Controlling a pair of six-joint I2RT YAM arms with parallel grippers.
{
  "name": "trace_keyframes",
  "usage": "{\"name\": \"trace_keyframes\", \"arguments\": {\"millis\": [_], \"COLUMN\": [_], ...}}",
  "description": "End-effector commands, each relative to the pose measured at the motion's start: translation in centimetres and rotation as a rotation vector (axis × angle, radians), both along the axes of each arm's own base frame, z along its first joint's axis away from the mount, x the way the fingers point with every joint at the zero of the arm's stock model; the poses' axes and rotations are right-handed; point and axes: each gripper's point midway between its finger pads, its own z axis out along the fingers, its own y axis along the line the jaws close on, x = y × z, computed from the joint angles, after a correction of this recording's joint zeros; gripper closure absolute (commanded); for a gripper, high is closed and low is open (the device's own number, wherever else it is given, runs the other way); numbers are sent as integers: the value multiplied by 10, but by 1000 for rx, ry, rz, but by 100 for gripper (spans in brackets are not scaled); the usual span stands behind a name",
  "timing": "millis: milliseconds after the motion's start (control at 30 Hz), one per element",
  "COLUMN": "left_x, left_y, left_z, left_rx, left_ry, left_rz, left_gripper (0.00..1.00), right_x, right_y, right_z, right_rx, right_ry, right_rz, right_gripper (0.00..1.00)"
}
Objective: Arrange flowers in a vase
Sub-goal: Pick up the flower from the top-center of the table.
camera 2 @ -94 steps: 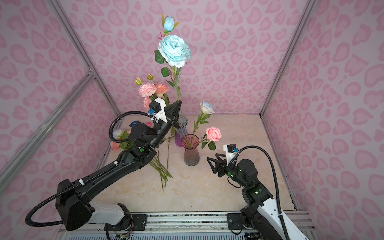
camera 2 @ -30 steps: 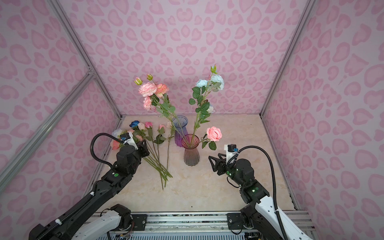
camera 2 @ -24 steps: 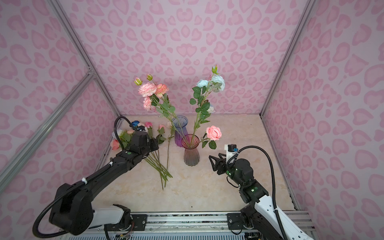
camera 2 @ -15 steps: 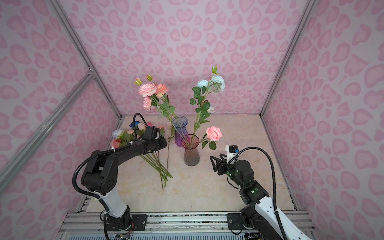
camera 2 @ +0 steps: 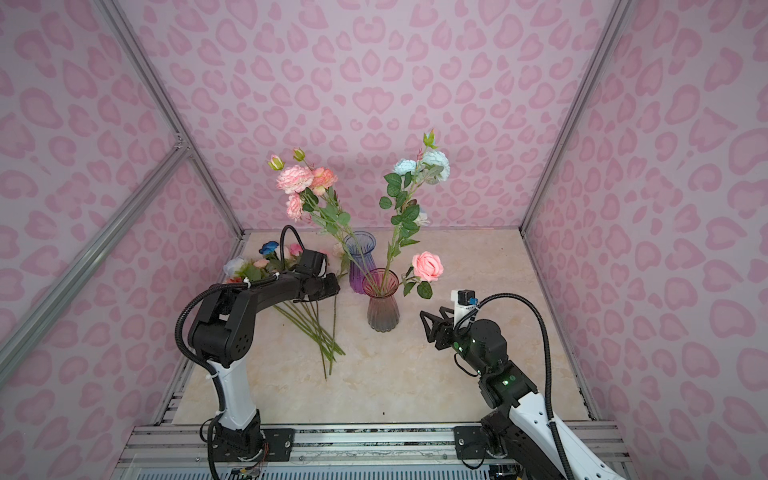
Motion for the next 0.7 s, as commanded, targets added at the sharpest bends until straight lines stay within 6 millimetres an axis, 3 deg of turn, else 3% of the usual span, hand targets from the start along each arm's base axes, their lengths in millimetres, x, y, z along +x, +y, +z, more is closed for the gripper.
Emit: {"name": "trace_keyframes", "arguments": {"millis": [0, 167, 433, 667], "left_x": [-1, -1, -7, -30], "left_y": [-4, -4, 9, 51], "left_z": [0, 22, 77, 132], "left_rx": [-12, -12, 1, 38], "left_ry": [-9, -56, -163, -267], "left_rz": [-30, -50, -12, 159], "left_gripper": [78, 97, 97, 97], "right_x": [1, 2, 4, 6], "right_y": [1, 2, 5, 6], "right_z": [7, 8, 9, 19], "right_rx": [4, 9, 15, 8], "right_ry": [-29, -26, -20, -31], "right_rz": [1, 4, 15, 20], "right_gripper": [31, 31, 31, 31]}}
